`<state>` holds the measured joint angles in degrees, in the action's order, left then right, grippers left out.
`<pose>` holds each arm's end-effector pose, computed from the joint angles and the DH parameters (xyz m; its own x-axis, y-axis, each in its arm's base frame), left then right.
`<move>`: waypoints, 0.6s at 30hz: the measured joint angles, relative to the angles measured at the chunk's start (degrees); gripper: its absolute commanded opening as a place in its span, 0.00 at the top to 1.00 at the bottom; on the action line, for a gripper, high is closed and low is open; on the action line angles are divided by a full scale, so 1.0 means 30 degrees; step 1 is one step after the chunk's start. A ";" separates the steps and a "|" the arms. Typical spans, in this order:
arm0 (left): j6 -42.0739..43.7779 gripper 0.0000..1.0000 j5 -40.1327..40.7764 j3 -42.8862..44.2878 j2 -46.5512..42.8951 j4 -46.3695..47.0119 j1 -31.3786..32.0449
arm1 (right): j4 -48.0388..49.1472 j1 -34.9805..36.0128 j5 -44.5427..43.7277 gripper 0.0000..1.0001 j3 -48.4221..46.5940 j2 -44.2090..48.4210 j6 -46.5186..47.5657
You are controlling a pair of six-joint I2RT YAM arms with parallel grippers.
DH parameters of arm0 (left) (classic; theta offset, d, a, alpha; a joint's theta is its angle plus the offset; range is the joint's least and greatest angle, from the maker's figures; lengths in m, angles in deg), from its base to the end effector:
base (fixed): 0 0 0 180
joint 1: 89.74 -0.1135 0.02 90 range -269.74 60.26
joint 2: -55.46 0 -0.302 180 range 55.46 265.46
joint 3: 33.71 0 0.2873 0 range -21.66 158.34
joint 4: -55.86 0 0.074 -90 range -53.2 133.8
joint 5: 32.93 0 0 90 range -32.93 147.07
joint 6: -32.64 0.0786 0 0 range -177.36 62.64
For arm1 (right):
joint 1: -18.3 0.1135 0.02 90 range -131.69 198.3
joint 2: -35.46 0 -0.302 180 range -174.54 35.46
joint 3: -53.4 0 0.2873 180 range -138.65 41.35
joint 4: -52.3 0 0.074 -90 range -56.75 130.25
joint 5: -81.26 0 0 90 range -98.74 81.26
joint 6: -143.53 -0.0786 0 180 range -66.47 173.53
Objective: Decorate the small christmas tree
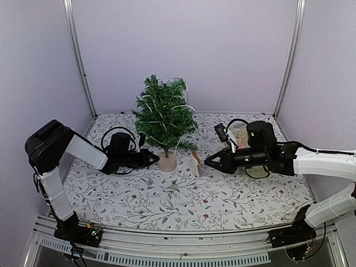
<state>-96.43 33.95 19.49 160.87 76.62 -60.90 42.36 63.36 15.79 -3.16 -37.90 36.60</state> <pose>0.3365 -0.2205 0.1013 -0.8194 -0.2105 -0.5332 0.2842 0.6586 -0.6967 0.2160 0.2627 0.2543 -0.5678 -0.1940 -0.8000 -0.7740 0.4564 0.4388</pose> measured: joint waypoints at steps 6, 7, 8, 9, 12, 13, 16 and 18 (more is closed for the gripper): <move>-0.1413 0.87 0.1246 0.0000 0.0007 0.0321 0.1712 | 0.0503 0.1872 -0.2630 0.84 0.0816 0.0787 0.1224; -0.1698 0.87 0.1545 -0.0007 0.0000 0.0364 0.1974 | 0.0612 0.2127 -0.3133 0.84 0.0896 0.0889 0.1348; -0.1996 0.87 0.1807 -0.0007 0.0007 0.0415 0.2237 | 0.0736 0.2346 -0.3643 0.85 0.0984 0.0976 0.1421; -0.2317 0.87 0.2047 -0.0015 0.0007 0.0510 0.2514 | 0.0780 0.2514 -0.4022 0.85 0.1035 0.1035 0.1450; -0.3126 0.87 0.2404 -0.0022 0.0015 0.0758 0.3315 | 0.1107 0.2725 -0.5064 0.85 0.1209 0.1056 0.1362; -0.3330 0.87 0.2441 -0.0015 0.0029 0.0816 0.3599 | 0.1224 0.2732 -0.5362 0.85 0.1275 0.1042 0.1290; -0.3657 0.87 0.2404 0.0051 0.0095 0.0918 0.4262 | 0.1727 0.2747 -0.6025 0.85 0.1406 0.0794 0.0816; -0.3832 0.87 0.2346 0.0051 0.0124 0.1129 0.4466 | 0.2149 0.2747 -0.6368 0.85 0.1537 0.0546 0.0481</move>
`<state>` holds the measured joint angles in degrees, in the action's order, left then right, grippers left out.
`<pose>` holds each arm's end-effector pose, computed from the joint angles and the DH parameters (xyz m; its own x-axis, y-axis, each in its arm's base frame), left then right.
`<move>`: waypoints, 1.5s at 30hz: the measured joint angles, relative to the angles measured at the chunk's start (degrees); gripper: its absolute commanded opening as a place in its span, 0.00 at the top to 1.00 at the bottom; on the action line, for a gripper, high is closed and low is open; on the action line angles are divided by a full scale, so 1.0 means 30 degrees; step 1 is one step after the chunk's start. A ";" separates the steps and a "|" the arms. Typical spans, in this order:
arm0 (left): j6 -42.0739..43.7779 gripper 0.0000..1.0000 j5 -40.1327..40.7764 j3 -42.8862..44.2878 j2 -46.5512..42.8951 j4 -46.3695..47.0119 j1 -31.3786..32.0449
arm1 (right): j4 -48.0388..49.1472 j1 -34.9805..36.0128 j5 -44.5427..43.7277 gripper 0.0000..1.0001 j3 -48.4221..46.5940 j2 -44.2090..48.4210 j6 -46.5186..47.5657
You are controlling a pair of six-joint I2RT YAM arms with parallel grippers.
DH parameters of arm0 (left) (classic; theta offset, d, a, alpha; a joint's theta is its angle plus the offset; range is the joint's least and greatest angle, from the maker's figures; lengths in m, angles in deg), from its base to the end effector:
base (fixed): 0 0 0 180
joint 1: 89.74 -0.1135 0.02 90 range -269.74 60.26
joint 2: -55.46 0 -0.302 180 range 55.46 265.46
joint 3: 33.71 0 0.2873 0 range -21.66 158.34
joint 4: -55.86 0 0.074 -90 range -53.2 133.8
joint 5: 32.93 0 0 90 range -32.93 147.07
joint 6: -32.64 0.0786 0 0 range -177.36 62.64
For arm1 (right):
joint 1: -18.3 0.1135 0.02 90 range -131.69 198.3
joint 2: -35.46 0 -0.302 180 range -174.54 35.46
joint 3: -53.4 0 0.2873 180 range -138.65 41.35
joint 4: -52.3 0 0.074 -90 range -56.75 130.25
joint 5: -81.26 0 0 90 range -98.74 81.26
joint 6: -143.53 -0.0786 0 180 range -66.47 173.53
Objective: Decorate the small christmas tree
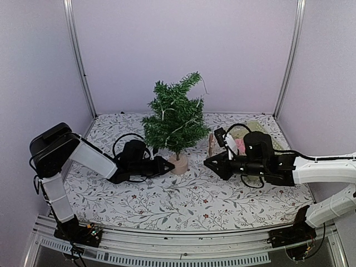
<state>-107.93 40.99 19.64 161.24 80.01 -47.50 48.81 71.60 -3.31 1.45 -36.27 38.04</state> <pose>0.2881 -0.2910 0.1056 -0.8612 -0.2205 -0.4580 0.2540 0.5937 -0.7636 0.1946 0.2735 0.2429 -0.4546 -0.1650 -0.8753 -0.7562 0.5908 0.2814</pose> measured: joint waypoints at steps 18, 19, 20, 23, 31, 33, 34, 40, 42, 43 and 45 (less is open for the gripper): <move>-0.0168 0.76 0.1435 -0.4364 -0.4830 0.2120 -0.0262 | 0.4656 0.0022 -0.1290 0.83 -0.0044 -0.6346 -0.4342; -0.0168 0.75 0.1705 -0.4554 -0.5297 0.2091 -0.0277 | 0.4852 0.0022 -0.1297 0.83 -0.0233 -0.6827 -0.4510; -0.0160 0.74 0.1989 -0.4699 -0.5661 0.2062 -0.0299 | 0.4983 0.0022 -0.1297 0.82 -0.0364 -0.7140 -0.4641; -0.0080 0.72 0.2929 -0.5085 -0.6994 0.1632 -0.0408 | 0.5450 0.0022 -0.1566 0.78 -0.0889 -0.8160 -0.5005; 0.0867 0.70 0.4503 -0.5202 -0.9318 -0.0372 -0.0809 | 0.7322 -0.0197 -0.2229 0.77 -0.1472 -1.0302 -0.6251; 0.1195 0.70 0.4692 -0.5202 -0.9821 -0.0940 -0.0889 | 0.7730 -0.0350 -0.2222 0.77 -0.1581 -1.0768 -0.6637; 0.1341 0.70 0.4772 -0.5202 -1.0120 -0.1239 -0.0940 | 0.7956 -0.0437 -0.2215 0.77 -0.1647 -1.1009 -0.6834; 0.1953 0.69 0.5428 -0.5238 -1.1876 -0.2514 -0.1304 | 0.8808 -0.0780 -0.2120 0.76 -0.2725 -1.2488 -0.7439; 0.2069 0.69 0.5668 -0.5304 -1.2437 -0.2849 -0.1443 | 0.9056 -0.0838 -0.2040 0.77 -0.3111 -1.2968 -0.7577; 0.2113 0.69 0.5770 -0.5326 -1.2692 -0.3024 -0.1515 | 0.9173 -0.0896 -0.1909 0.77 -0.3279 -1.3194 -0.7628; 0.2178 0.69 0.6003 -0.5326 -1.3078 -0.3402 -0.1639 | 0.9267 -0.1020 -0.1690 0.77 -0.3563 -1.3559 -0.7715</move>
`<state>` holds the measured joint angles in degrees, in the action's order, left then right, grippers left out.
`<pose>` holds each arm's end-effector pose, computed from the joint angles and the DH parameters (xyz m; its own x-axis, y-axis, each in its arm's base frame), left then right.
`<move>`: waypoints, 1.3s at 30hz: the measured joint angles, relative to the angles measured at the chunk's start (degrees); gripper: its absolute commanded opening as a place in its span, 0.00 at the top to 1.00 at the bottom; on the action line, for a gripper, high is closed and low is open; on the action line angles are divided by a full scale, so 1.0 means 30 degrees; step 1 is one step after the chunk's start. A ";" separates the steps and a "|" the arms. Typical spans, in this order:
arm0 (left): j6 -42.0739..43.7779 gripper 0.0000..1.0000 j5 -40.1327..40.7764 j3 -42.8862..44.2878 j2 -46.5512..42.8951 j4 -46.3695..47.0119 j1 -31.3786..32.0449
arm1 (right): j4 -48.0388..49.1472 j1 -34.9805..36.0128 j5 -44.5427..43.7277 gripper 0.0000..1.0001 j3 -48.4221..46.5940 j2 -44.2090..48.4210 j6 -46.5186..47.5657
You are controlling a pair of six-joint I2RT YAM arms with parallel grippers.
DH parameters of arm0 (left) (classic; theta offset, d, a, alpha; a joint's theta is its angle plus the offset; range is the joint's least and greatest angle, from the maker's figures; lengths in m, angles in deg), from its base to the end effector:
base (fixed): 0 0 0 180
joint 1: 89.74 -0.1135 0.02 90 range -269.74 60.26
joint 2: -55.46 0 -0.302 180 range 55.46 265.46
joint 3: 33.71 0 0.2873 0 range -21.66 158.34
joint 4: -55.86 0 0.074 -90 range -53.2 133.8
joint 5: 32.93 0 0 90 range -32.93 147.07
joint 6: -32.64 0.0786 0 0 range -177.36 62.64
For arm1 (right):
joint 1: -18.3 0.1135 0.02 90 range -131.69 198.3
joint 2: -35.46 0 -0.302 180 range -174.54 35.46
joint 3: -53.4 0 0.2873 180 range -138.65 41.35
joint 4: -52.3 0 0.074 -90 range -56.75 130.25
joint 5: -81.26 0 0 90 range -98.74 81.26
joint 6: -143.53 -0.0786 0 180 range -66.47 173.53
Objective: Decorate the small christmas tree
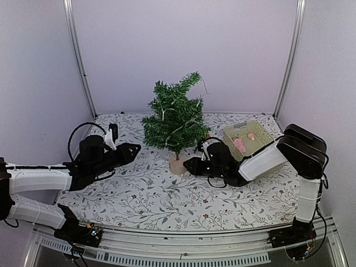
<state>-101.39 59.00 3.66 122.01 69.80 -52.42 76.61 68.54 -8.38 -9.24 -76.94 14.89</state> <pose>0.2385 -0.1785 0.2104 -0.5535 -0.4515 -0.6998 0.2718 0.6964 -0.6642 0.2928 0.3528 0.1078 -0.6969 0.1386 -0.7036 -0.4316 0.7024 0.5659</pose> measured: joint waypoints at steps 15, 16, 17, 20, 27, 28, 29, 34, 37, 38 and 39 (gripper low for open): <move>0.0510 0.67 0.0619 0.0007 -0.1734 -0.2477 -0.0758 | 0.0627 -0.0488 0.1464 0.77 -0.2980 -0.2761 -0.0058; 0.0539 0.66 0.0641 0.0007 -0.1829 -0.2572 -0.0852 | 0.0627 -0.0488 0.1574 0.77 -0.3140 -0.2878 -0.0029; 0.0554 0.66 0.0663 0.0007 -0.1909 -0.2645 -0.0940 | 0.0612 -0.0488 0.1639 0.76 -0.3271 -0.2965 0.0015; 0.0641 0.65 0.0648 0.0007 -0.2157 -0.2929 -0.1362 | 0.0627 -0.0503 0.1960 0.75 -0.3745 -0.3337 0.0197; 0.0678 0.65 0.0583 0.0007 -0.2623 -0.3657 -0.1960 | 0.0510 -0.0685 0.2164 0.75 -0.3956 -0.3453 0.0823; 0.0685 0.65 0.0583 0.0000 -0.2703 -0.3672 -0.2033 | 0.0430 -0.0765 0.2237 0.76 -0.4007 -0.3453 0.0874; 0.0685 0.65 0.0583 0.0007 -0.2754 -0.3679 -0.2084 | 0.0364 -0.0845 0.2331 0.76 -0.4073 -0.3453 0.0918; 0.0809 0.65 0.0583 0.0007 -0.2892 -0.3993 -0.2310 | 0.0240 -0.1195 0.2885 0.77 -0.5136 -0.3854 0.1290; 0.0838 0.65 0.0576 0.0007 -0.2958 -0.4138 -0.2412 | 0.0255 -0.1290 0.3249 0.78 -0.5821 -0.4459 0.1428; 0.0838 0.65 0.0583 0.0007 -0.2980 -0.4211 -0.2419 | 0.0277 -0.1311 0.3337 0.78 -0.6025 -0.4714 0.1472; 0.0838 0.65 0.0568 0.0007 -0.3045 -0.4328 -0.2448 | 0.0291 -0.1319 0.3424 0.79 -0.6193 -0.4932 0.1552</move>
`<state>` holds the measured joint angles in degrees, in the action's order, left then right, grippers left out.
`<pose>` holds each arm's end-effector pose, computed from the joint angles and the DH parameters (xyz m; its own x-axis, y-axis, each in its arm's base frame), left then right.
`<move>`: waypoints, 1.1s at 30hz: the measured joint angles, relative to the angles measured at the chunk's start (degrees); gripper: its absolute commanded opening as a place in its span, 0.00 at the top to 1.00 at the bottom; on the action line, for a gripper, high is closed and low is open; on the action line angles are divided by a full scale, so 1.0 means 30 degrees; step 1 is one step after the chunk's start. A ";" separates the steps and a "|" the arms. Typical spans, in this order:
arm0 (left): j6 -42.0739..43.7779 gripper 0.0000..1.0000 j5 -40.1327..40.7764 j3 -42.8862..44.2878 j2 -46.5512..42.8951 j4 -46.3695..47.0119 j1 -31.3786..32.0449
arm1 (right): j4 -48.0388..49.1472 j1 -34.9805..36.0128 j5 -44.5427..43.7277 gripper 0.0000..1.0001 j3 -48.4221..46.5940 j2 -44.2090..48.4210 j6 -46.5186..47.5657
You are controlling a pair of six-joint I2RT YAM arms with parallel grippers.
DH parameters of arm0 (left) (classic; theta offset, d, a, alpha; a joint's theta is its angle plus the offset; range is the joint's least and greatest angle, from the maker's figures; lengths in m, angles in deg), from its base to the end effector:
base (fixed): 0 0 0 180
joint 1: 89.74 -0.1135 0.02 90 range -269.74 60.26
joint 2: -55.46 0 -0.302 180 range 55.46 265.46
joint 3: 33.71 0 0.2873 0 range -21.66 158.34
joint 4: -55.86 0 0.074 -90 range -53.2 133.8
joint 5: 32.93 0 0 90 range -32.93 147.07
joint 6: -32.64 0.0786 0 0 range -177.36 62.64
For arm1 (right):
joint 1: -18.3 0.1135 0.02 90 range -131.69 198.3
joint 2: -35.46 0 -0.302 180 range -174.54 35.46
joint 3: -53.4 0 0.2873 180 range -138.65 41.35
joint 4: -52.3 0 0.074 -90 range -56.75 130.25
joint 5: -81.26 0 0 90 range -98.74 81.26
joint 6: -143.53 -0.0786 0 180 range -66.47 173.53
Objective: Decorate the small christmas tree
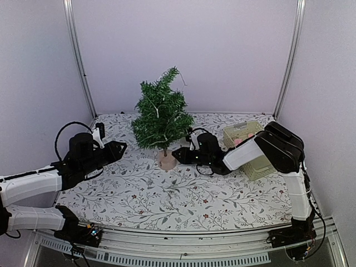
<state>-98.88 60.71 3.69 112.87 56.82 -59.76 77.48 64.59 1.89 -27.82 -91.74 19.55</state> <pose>0.2376 -0.1313 0.2199 -0.5078 -0.4708 -0.7215 0.1471 0.7778 -0.6111 0.3652 0.4030 0.0937 -0.6671 0.0971 -0.7386 -0.5508 0.6033 0.5768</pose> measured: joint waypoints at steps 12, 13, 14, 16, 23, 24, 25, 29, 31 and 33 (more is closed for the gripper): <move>0.0321 0.60 -0.0146 0.0000 -0.0561 -0.0503 -0.0437 | 0.1064 -0.0138 0.2550 0.76 -0.2157 -0.2047 0.1290; 0.0335 0.59 -0.0175 0.0000 -0.0561 -0.0539 -0.0466 | 0.1129 -0.0160 0.2827 0.76 -0.2273 -0.2142 0.1399; 0.0342 0.59 -0.0219 0.0000 -0.0546 -0.0590 -0.0503 | 0.1195 -0.0189 0.3191 0.75 -0.2390 -0.2259 0.1552; 0.0357 0.59 -0.0306 0.0000 -0.0503 -0.0678 -0.0576 | 0.1239 -0.0233 0.3759 0.74 -0.2572 -0.2404 0.1858; 0.0481 0.59 -0.0488 0.0102 -0.0488 -0.1020 -0.0860 | 0.1013 -0.0277 0.4269 0.68 -0.2397 -0.2149 0.2849; 0.0503 0.59 -0.0488 0.0138 -0.0488 -0.1042 -0.0940 | 0.0962 -0.0277 0.4197 0.67 -0.2025 -0.1821 0.2914; 0.0546 0.59 -0.0488 0.0182 -0.0488 -0.1049 -0.1027 | 0.0874 -0.0277 0.4065 0.67 -0.1647 -0.1457 0.2980; 0.0656 0.59 -0.0517 0.0291 -0.0393 -0.0969 -0.1384 | 0.0750 -0.0270 0.3359 0.66 -0.0168 0.0415 0.3133; 0.0699 0.59 -0.0561 0.0321 -0.0226 -0.0933 -0.1545 | 0.0736 -0.0277 0.2980 0.66 0.0525 0.1552 0.3133; 0.0743 0.59 -0.0576 0.0328 -0.0073 -0.0918 -0.1690 | 0.0525 -0.0313 0.2623 0.66 0.1071 0.2667 0.3126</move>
<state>-96.65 58.98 4.67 112.65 54.06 -64.83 79.06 63.65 9.76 -24.61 -83.74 28.93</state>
